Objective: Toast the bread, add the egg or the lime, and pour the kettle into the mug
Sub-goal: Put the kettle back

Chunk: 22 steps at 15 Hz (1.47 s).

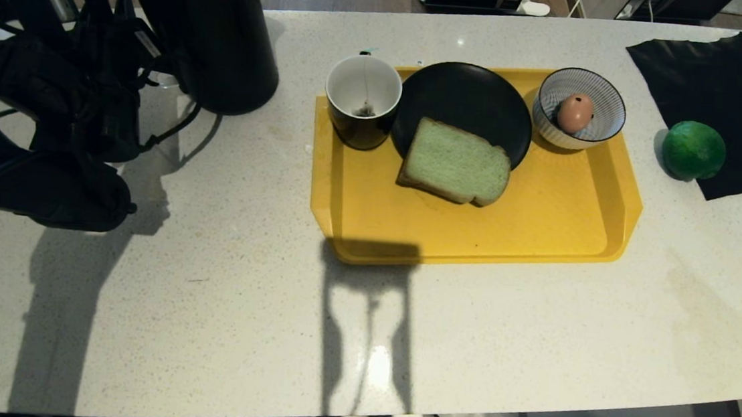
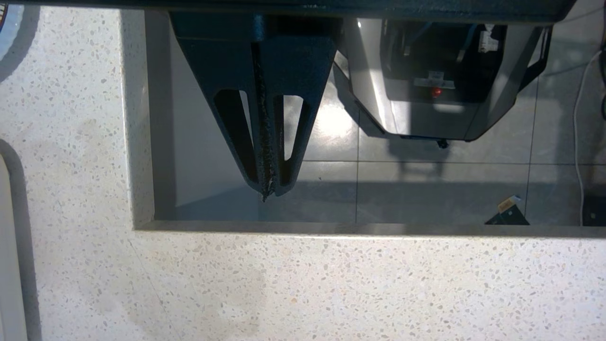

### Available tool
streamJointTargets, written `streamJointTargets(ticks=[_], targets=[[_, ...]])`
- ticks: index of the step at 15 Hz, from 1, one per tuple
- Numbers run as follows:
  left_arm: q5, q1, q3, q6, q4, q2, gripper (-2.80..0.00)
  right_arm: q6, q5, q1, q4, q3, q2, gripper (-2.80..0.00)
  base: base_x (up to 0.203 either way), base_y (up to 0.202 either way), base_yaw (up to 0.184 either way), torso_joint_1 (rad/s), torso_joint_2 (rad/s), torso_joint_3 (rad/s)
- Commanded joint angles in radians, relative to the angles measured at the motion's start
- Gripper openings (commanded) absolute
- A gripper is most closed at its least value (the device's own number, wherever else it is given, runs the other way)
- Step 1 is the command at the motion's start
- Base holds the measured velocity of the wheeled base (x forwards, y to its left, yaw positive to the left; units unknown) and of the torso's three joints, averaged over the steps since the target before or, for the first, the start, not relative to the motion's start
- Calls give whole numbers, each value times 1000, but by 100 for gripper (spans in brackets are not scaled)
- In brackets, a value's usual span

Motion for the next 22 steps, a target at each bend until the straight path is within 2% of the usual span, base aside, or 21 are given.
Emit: streamJointTargets(ticks=[1, 4, 5, 6, 14, 22], targets=[[3, -2, 18, 1, -9, -12, -280, -1, 0, 0, 0, 1, 1, -280, 0, 0, 0, 0, 0, 0], [3, -8, 86, 1, -9, -40, -280, -1, 0, 0, 0, 1, 2, -280, 0, 0, 0, 0, 0, 0], [4, -12, 114, 1, -9, -54, -98, -1, 0, 0, 0, 1, 2, -280, 0, 0, 0, 0, 0, 0], [4, -15, 134, 1, -9, -64, 0, -1, 0, 0, 0, 2, 2, -280, 0, 0, 0, 0, 0, 0], [3, -43, 330, 1, -9, -164, 0, -1, 0, 0, 0, 1, 0, -280, 0, 0, 0, 0, 0, 0], [1, -72, 626, 24, -9, -339, 0, -1, 0, 0, 0, 1, 2, -280, 0, 0, 0, 0, 0, 0]])
